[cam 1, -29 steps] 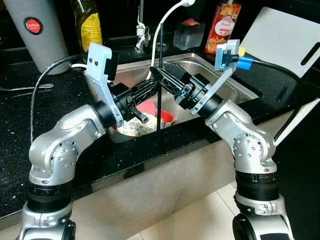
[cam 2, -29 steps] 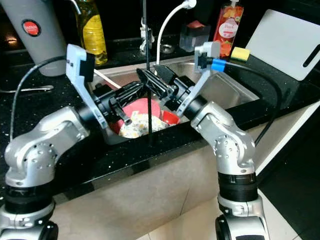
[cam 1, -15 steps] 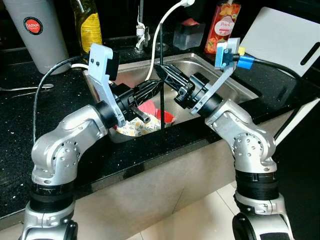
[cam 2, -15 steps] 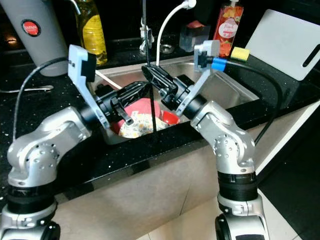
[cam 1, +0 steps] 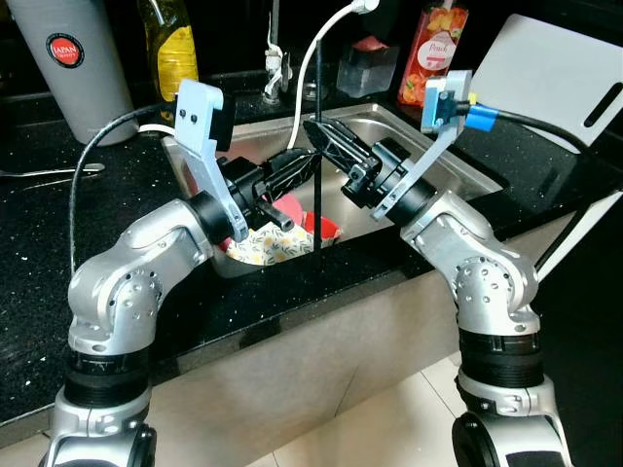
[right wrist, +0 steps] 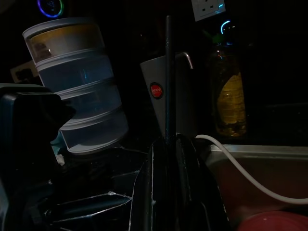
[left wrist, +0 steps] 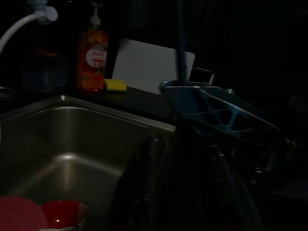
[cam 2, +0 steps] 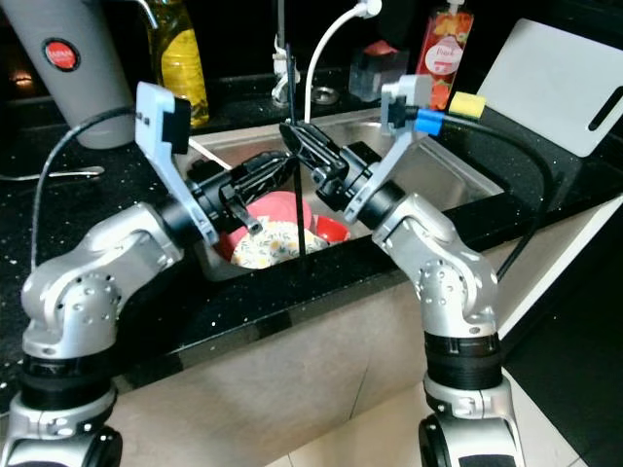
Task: Kitchen organization
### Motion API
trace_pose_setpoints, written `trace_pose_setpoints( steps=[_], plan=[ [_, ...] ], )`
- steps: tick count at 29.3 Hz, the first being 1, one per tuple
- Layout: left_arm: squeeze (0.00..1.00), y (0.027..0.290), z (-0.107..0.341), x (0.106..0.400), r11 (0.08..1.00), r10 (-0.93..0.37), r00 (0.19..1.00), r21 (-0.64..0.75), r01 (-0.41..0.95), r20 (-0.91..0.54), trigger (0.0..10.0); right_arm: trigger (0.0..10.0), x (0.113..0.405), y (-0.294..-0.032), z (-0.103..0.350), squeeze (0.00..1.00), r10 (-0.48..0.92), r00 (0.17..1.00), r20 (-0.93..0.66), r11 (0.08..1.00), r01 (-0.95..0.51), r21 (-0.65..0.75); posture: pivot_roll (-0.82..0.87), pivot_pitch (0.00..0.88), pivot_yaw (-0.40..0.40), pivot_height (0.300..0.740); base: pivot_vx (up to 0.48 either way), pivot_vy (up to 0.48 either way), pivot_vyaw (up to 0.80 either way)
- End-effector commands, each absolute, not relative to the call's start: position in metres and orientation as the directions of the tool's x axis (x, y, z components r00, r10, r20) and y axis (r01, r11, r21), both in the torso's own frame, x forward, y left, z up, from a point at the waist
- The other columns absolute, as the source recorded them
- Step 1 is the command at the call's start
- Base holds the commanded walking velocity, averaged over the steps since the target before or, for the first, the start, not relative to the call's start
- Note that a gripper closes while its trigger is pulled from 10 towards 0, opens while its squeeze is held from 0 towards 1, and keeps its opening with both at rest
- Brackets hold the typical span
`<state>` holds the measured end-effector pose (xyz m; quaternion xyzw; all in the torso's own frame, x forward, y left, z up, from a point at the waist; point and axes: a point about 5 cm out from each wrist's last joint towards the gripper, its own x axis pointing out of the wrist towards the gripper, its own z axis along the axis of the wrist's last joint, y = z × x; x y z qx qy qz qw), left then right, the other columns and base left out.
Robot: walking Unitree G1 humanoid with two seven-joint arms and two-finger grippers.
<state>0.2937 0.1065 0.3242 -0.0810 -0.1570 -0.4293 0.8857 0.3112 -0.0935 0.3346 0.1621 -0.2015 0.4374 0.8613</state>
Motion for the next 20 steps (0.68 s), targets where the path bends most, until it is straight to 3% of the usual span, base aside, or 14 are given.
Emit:
trace_pose_setpoints(
  steps=[1, 2, 8, 14, 20],
  plan=[
    [1.00, 0.112, 0.337, 0.292, 0.639, -0.699, 0.581, 0.000, 0.769, 0.417, 10.0, 10.0, 0.313, -0.095, 0.332, 0.00, 0.685, 0.558, 0.469, 0.586, -0.804, 0.102, -0.12, 0.124, -0.031, 0.740, 0.000, 0.000, 0.00],
    [0.00, 0.115, 0.338, 0.293, 0.648, -0.686, 0.588, -0.008, 0.762, 0.430, 10.0, 10.0, 0.317, -0.098, 0.332, 0.00, 0.649, 0.591, 0.479, 0.630, -0.771, 0.097, -0.12, 0.125, -0.030, 0.740, 0.000, 0.000, 0.00],
    [0.00, 0.130, 0.345, 0.289, 0.660, -0.646, 0.588, -0.031, 0.751, 0.486, 10.0, 10.0, 0.345, -0.118, 0.337, 0.00, 0.428, 0.741, 0.518, 0.794, -0.582, 0.176, -0.11, 0.127, -0.027, 0.740, 0.000, 0.000, 0.00],
    [0.00, 0.133, 0.345, 0.289, 0.669, -0.638, 0.602, -0.041, 0.742, 0.480, 10.0, 10.0, 0.361, -0.125, 0.335, 0.00, 0.328, 0.783, 0.528, 0.838, -0.500, 0.220, -0.11, 0.129, -0.031, 0.740, 0.000, 0.000, 0.00],
    [0.00, 0.128, 0.334, 0.294, 0.699, -0.646, 0.645, -0.024, 0.715, 0.409, 10.0, 10.0, 0.380, -0.112, 0.329, 0.00, 0.304, 0.804, 0.512, 0.844, -0.476, 0.246, -0.10, 0.137, -0.034, 0.740, 0.000, 0.000, 0.00]
  ],
)
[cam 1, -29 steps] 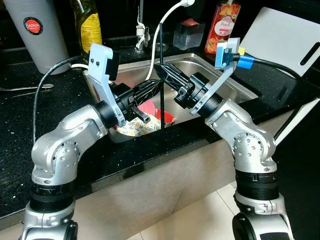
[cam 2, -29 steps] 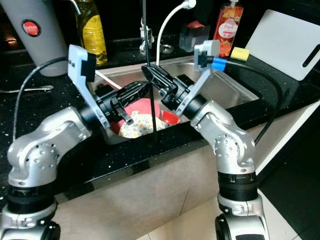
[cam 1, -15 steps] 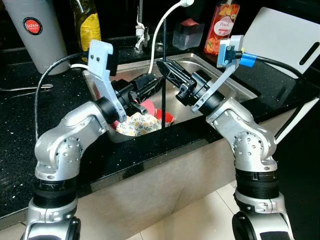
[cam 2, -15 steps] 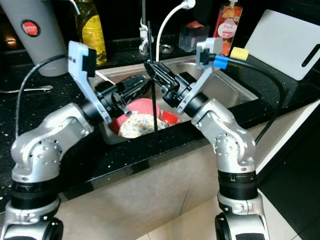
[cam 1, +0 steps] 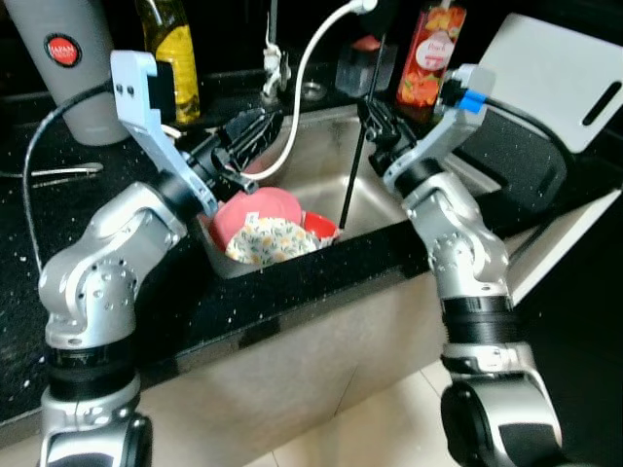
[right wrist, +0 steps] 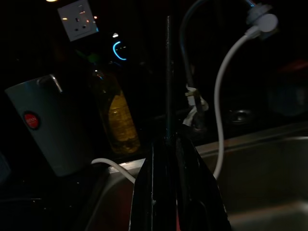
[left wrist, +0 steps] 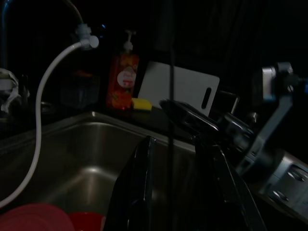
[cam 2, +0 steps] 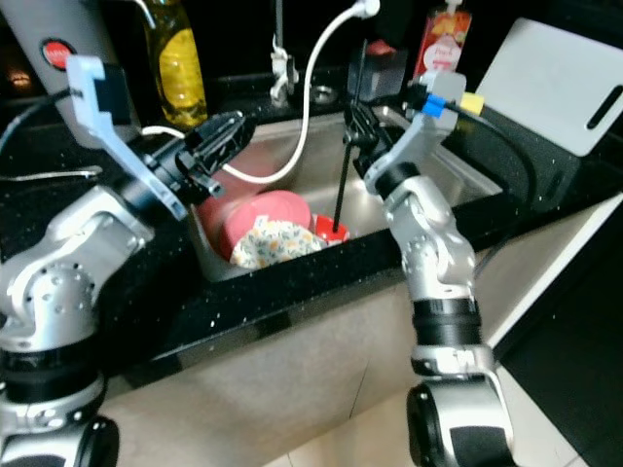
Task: Kitchen organization
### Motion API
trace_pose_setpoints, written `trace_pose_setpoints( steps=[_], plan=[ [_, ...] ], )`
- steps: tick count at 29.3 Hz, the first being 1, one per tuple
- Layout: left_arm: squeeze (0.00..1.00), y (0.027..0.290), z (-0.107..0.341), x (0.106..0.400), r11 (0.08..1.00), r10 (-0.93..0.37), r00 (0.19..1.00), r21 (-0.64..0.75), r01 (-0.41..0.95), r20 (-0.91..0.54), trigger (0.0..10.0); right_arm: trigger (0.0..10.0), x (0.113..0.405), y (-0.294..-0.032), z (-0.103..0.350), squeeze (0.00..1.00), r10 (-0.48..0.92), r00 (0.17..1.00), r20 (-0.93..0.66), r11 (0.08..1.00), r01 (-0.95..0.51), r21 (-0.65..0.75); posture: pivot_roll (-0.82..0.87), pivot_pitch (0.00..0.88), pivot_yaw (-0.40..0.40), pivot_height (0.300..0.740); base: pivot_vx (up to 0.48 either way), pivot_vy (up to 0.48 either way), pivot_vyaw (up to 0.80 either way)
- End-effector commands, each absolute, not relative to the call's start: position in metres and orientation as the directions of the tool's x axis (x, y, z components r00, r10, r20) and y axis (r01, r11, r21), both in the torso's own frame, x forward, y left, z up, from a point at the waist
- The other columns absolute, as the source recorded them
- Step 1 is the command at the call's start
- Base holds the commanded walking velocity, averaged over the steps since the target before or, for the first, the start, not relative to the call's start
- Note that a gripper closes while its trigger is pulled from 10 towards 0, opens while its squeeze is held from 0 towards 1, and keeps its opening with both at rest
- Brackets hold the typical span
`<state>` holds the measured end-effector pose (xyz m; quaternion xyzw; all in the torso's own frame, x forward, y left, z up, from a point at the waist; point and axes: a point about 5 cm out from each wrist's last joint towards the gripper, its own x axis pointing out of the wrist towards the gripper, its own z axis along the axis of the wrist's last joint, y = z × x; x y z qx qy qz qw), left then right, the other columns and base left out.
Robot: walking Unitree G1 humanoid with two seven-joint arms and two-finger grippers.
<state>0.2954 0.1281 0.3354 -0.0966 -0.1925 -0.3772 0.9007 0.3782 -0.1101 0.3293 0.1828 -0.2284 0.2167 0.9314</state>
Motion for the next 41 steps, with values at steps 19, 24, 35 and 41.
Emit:
trace_pose_setpoints(
  steps=[19, 24, 35, 41],
  plan=[
    [0.00, 0.137, 0.307, 0.309, 0.811, -0.556, 0.830, 0.194, 0.552, -0.039, 10.0, 10.0, 0.411, -0.066, 0.276, 0.00, 0.406, 0.883, 0.234, 0.895, -0.436, 0.096, -0.06, 0.151, -0.037, 0.740, 0.000, 0.000, 0.00],
    [0.00, 0.144, 0.305, 0.309, 0.827, -0.534, 0.840, 0.145, 0.543, -0.098, 10.0, 10.0, 0.411, -0.064, 0.277, 0.00, 0.399, 0.874, 0.277, 0.883, -0.448, 0.143, -0.05, 0.151, -0.033, 0.740, 0.000, 0.000, 0.00],
    [0.00, 0.141, 0.301, 0.306, 0.808, -0.552, 0.822, 0.152, 0.569, -0.139, 10.0, 10.0, 0.410, -0.048, 0.258, 0.00, 0.447, 0.872, 0.197, 0.873, -0.474, 0.118, -0.05, 0.147, -0.031, 0.740, 0.000, 0.000, 0.00],
    [0.00, 0.137, 0.301, 0.305, 0.805, -0.560, 0.818, 0.147, 0.575, -0.131, 10.0, 10.0, 0.410, -0.050, 0.261, 1.00, 0.440, 0.865, 0.241, 0.850, -0.488, 0.199, -0.05, 0.145, -0.030, 0.740, 0.000, 0.000, 0.00]
  ],
)
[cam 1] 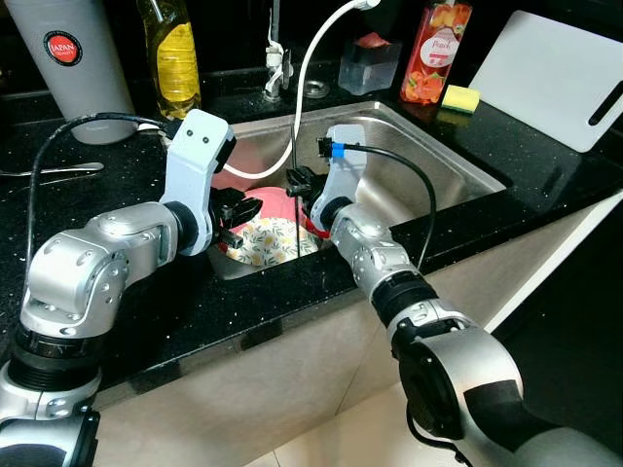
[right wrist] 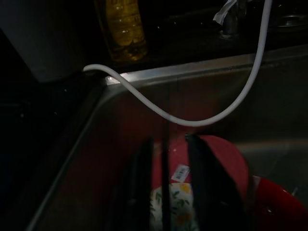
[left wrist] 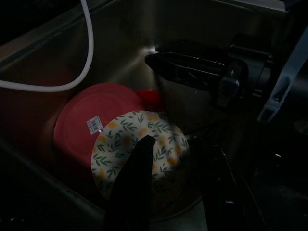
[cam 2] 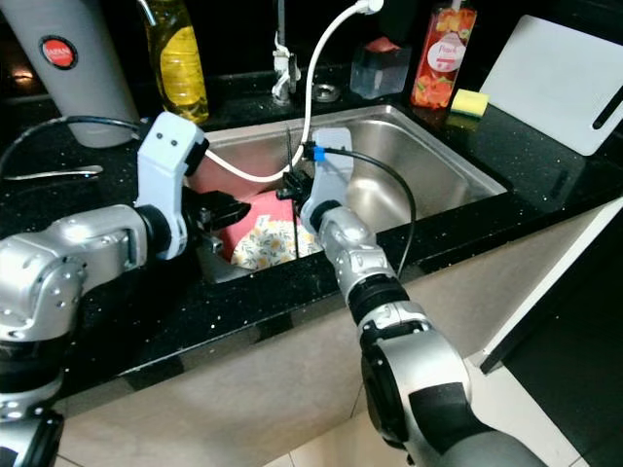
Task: Kitchen organization
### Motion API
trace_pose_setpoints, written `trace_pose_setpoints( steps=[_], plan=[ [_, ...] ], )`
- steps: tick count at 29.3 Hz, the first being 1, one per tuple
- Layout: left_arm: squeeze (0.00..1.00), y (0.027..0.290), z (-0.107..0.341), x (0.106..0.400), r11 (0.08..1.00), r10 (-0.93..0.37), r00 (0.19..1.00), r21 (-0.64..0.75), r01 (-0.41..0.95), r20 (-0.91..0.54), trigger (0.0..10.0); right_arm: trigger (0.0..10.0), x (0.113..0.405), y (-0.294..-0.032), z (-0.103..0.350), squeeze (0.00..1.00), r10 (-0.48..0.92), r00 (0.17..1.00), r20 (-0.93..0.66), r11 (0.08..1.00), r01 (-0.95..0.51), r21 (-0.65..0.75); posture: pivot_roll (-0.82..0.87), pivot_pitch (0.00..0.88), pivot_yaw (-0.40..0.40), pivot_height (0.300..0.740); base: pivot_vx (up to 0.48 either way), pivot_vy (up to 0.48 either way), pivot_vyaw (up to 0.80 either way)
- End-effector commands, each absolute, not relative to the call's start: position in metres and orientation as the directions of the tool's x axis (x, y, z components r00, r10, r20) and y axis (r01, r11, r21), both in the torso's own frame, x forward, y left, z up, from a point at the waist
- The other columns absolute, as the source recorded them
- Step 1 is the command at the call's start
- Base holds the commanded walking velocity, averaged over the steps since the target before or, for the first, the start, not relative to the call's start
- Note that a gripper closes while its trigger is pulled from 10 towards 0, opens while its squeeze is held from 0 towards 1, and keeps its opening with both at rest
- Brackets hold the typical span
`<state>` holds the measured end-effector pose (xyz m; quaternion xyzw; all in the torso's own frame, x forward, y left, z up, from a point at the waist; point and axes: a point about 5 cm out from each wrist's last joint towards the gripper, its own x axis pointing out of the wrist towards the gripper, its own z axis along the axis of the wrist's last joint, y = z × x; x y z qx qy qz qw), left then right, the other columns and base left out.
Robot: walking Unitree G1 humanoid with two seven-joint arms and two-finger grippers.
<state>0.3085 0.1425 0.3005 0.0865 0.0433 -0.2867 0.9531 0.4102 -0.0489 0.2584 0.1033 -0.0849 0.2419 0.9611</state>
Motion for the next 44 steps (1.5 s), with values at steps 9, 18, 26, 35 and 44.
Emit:
trace_pose_setpoints(
  steps=[9, 18, 26, 35, 44],
  plan=[
    [0.00, 0.137, 0.306, 0.304, 0.807, -0.561, 0.821, 0.149, 0.571, -0.104, 10.0, 10.0, 0.410, -0.074, 0.289, 0.00, 0.372, 0.840, 0.396, 0.846, -0.482, 0.227, -0.06, 0.151, -0.031, 0.740, 0.000, 0.000, 0.00],
    [0.00, 0.140, 0.308, 0.307, 0.840, -0.523, 0.851, 0.143, 0.523, -0.039, 10.0, 10.0, 0.398, -0.096, 0.300, 0.00, 0.309, 0.826, 0.472, 0.883, -0.434, 0.180, -0.07, 0.152, -0.031, 0.740, 0.000, 0.000, 0.00],
    [0.00, 0.146, 0.316, 0.313, 0.924, -0.374, 0.920, 0.133, 0.359, 0.118, 10.0, 10.0, 0.364, -0.131, 0.303, 0.00, 0.163, 0.835, 0.525, 0.941, -0.292, 0.173, -0.08, 0.158, -0.019, 0.740, 0.000, 0.000, 0.00],
    [0.00, 0.143, 0.322, 0.312, 0.935, -0.353, 0.911, 0.104, 0.338, 0.213, 10.0, 10.0, 0.342, -0.153, 0.306, 0.00, 0.078, 0.828, 0.555, 0.979, -0.168, 0.112, -0.10, 0.158, -0.003, 0.740, 0.000, 0.000, 0.00],
    [0.00, 0.139, 0.319, 0.312, 0.945, -0.327, 0.912, 0.089, 0.315, 0.247, 10.0, 10.0, 0.331, -0.160, 0.313, 0.00, 0.057, 0.830, 0.554, 0.993, -0.103, 0.052, -0.11, 0.151, -0.006, 0.740, 0.000, 0.000, 0.00]
  ],
)
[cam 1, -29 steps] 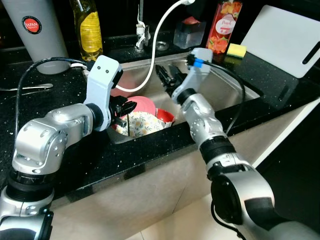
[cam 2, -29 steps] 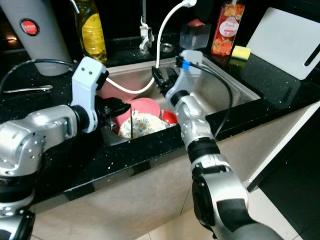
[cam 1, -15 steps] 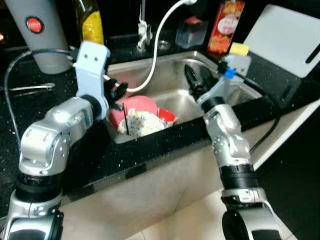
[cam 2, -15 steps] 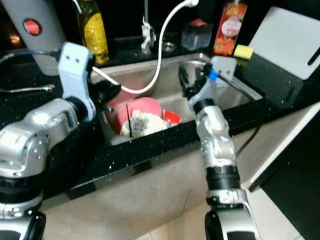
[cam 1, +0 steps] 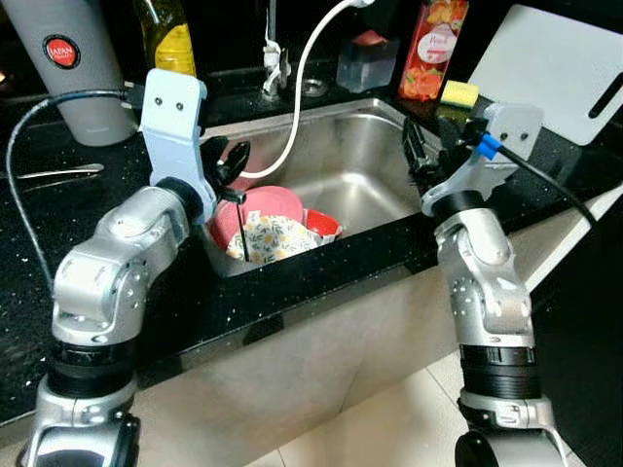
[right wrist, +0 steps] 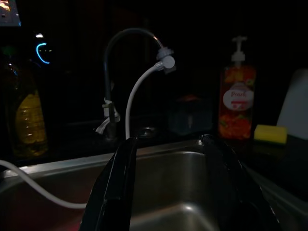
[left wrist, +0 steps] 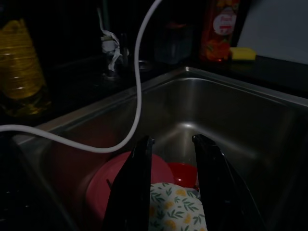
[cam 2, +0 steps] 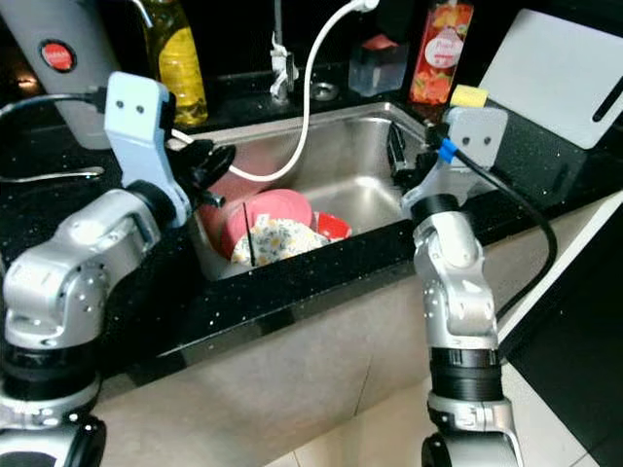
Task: Kitchen organization
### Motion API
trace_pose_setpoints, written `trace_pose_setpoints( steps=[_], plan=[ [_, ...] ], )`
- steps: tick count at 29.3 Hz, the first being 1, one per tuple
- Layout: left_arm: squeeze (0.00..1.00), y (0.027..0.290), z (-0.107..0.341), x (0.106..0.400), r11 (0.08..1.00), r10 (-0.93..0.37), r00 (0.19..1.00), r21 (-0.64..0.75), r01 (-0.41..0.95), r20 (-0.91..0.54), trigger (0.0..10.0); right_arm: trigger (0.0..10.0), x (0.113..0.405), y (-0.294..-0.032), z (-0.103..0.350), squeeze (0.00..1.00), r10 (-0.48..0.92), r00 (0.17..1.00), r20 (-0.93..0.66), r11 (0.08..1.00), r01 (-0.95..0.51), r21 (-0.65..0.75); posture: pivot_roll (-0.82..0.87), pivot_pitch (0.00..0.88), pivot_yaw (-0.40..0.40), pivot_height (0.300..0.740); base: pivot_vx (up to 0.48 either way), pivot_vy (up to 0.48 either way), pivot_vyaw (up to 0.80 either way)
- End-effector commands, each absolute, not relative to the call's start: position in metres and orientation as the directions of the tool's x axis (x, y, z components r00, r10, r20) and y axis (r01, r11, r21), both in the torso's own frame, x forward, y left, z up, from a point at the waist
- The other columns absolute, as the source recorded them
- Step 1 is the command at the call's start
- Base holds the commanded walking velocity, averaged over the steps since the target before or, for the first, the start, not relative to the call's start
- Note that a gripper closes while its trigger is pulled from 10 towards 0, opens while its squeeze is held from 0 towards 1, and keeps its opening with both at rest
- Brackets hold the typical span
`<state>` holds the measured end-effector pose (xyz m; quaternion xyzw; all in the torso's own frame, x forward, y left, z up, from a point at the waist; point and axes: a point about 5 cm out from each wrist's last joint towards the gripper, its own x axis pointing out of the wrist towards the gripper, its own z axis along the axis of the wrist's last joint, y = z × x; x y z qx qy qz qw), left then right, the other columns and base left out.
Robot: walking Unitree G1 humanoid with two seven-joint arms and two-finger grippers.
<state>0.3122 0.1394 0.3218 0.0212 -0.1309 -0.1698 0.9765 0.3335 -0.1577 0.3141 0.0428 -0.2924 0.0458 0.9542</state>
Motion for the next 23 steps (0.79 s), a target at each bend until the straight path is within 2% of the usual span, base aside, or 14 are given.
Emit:
trace_pose_setpoints(
  steps=[1, 13, 15, 19, 20, 23],
  plan=[
    [0.00, 0.138, 0.318, 0.312, 0.948, -0.320, 0.912, 0.086, 0.308, 0.257, 10.0, 10.0, 0.330, -0.159, 0.313, 0.00, 0.056, 0.834, 0.549, 0.994, -0.100, 0.051, -0.11, 0.151, -0.006, 0.740, 0.000, 0.000, 0.00],
    [0.00, 0.140, 0.301, 0.306, 0.974, -0.223, 0.920, 0.036, 0.224, 0.322, 10.0, 10.0, 0.324, -0.174, 0.290, 0.00, 0.000, 0.876, 0.483, 1.000, 0.007, -0.013, -0.10, 0.151, -0.024, 0.740, 0.000, 0.000, 0.00],
    [0.00, 0.141, 0.300, 0.305, 0.979, -0.201, 0.920, 0.077, 0.186, 0.337, 10.0, 10.0, 0.323, -0.179, 0.284, 0.00, -0.020, 0.885, 0.466, 0.999, 0.032, -0.017, -0.10, 0.151, -0.024, 0.740, 0.000, 0.000, 0.00],
    [0.00, 0.142, 0.297, 0.304, 0.983, -0.186, 0.923, 0.072, 0.171, 0.338, 10.0, 10.0, 0.322, -0.183, 0.280, 0.00, -0.031, 0.888, 0.458, 0.999, 0.044, -0.017, -0.10, 0.155, -0.026, 0.740, 0.000, 0.000, 0.00],
    [0.00, 0.146, 0.285, 0.303, 0.987, -0.156, 0.933, 0.080, 0.137, 0.323, 10.0, 10.0, 0.321, -0.195, 0.274, 0.00, -0.075, 0.894, 0.441, 0.995, 0.094, -0.022, -0.10, 0.157, -0.027, 0.740, 0.000, 0.000, 0.00],
    [0.00, 0.150, 0.275, 0.303, 0.990, -0.130, 0.949, 0.087, 0.109, 0.288, 10.0, 10.0, 0.320, -0.206, 0.272, 0.00, -0.111, 0.893, 0.437, 0.990, 0.140, -0.033, -0.10, 0.158, -0.028, 0.740, 0.000, 0.000, 0.00]
  ],
)
